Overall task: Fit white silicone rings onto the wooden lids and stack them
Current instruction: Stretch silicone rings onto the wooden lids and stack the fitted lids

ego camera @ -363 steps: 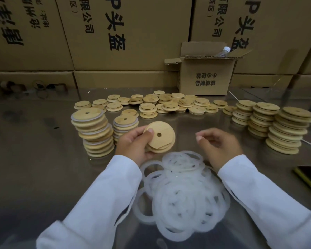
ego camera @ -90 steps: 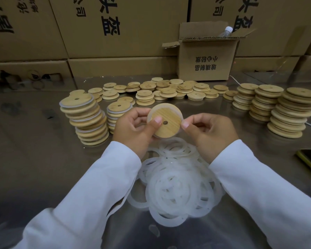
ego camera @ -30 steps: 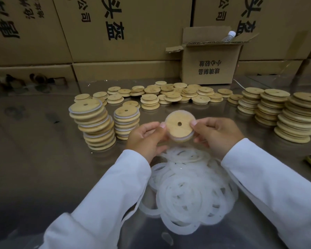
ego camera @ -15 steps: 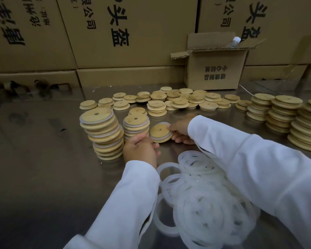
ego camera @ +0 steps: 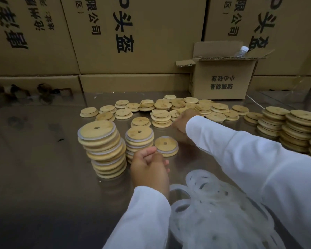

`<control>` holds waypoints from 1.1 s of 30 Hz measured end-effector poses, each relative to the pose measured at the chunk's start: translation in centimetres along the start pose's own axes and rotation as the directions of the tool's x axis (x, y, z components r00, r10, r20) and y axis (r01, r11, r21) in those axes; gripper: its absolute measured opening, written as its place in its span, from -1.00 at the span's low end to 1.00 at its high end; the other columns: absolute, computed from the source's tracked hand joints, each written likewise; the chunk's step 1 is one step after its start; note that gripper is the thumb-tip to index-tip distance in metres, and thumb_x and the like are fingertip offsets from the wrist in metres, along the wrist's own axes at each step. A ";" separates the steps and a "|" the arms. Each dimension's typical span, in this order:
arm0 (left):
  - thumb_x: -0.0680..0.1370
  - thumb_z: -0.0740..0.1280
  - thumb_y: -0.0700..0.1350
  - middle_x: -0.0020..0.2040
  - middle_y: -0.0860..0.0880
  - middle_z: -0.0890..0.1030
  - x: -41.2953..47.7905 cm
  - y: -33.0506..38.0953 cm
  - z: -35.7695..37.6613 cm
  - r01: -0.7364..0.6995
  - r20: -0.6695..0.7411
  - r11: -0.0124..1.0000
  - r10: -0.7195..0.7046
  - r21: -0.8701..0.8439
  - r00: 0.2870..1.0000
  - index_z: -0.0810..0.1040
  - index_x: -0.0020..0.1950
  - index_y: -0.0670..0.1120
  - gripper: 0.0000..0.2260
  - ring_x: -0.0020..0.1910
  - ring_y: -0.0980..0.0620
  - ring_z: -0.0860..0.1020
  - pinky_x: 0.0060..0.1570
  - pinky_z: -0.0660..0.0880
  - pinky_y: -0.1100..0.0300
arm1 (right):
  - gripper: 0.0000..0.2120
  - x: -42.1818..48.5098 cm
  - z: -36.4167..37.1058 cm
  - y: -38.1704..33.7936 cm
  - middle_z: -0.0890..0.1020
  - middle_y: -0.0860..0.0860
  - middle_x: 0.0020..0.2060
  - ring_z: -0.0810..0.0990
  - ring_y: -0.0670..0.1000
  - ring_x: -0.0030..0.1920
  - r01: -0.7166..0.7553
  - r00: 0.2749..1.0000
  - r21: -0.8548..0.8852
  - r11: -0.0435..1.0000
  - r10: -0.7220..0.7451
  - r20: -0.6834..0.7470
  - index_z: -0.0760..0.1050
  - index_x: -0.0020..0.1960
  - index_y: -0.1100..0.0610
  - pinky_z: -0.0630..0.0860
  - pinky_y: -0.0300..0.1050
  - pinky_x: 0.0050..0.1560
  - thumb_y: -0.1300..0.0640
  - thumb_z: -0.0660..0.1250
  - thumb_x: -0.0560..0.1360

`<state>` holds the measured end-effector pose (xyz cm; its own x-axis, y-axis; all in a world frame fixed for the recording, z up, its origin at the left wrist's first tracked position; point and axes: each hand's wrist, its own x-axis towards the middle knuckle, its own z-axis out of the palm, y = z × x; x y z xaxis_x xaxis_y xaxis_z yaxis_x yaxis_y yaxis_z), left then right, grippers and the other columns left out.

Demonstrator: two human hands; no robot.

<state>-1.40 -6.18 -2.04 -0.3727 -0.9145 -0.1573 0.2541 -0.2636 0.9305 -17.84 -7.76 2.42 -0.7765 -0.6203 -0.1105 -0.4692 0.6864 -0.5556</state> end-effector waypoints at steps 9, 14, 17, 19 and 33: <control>0.50 0.25 -0.36 -0.34 -0.06 0.55 0.9 -0.6 0.0 -0.036 -0.006 0.999 0.037 0.027 0.999 0.49 -0.19 -0.07 -0.80 -0.34 -0.02 0.52 -0.33 0.42 0.16 | -0.55 6.4 2.7 -2.6 0.44 0.01 -0.29 0.43 0.04 -0.31 0.001 0.992 -0.136 0.991 -0.018 -0.126 0.34 -0.22 0.13 0.32 -0.13 -0.38 -0.26 0.34 0.36; 0.49 0.25 -0.37 -0.31 -0.08 0.54 1.3 -0.7 0.0 -0.028 0.002 1.000 0.028 0.002 1.000 0.49 -0.18 -0.08 -0.80 -0.36 -0.01 0.52 -0.35 0.43 0.16 | -0.49 7.5 3.1 -2.8 0.40 0.01 -0.32 0.39 0.02 -0.35 -0.060 0.992 -0.086 0.995 0.049 -0.118 0.25 -0.28 0.11 0.36 -0.09 -0.26 -0.26 0.42 0.29; 0.49 0.25 -0.37 -0.32 -0.08 0.55 1.2 -0.7 -0.1 -0.031 0.010 0.999 0.031 0.004 0.999 0.50 -0.17 -0.08 -0.80 -0.36 0.00 0.52 -0.37 0.44 0.17 | -0.47 6.7 2.2 -2.3 0.44 -0.01 -0.17 0.45 0.03 -0.19 0.012 0.991 -0.019 1.000 -0.014 -0.132 0.38 0.01 0.10 0.40 -0.10 -0.19 -0.18 0.50 0.24; 0.50 0.24 -0.36 -0.31 -0.08 0.54 1.1 -0.7 -0.1 -0.028 0.023 1.000 0.028 0.004 0.999 0.49 -0.16 -0.08 -0.81 -0.38 0.02 0.52 -0.40 0.46 0.19 | -0.40 5.1 1.2 -1.8 0.39 -0.02 -0.05 0.42 0.04 -0.08 0.122 0.977 0.025 0.992 -0.115 -0.181 0.36 0.15 0.00 0.37 -0.12 -0.17 -0.11 0.53 0.22; 0.35 0.40 0.00 -0.01 -0.21 0.65 -1.6 0.7 -0.5 -0.023 0.322 1.000 0.028 -0.019 0.946 0.61 0.01 -0.16 -0.67 0.05 -0.20 0.60 0.15 0.49 -0.11 | -0.42 -14.7 -1.2 4.8 0.33 -0.25 -0.16 0.34 -0.30 -0.17 0.533 0.831 0.056 0.844 -0.511 -0.219 0.35 0.06 -0.25 0.27 -0.51 -0.25 0.04 0.56 0.18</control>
<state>-0.23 -5.06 -1.29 -0.6327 -0.7742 -0.0165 0.2799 -0.2486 0.9273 -9.16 5.09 2.36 -0.4979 -0.7833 0.3721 -0.7867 0.2274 -0.5740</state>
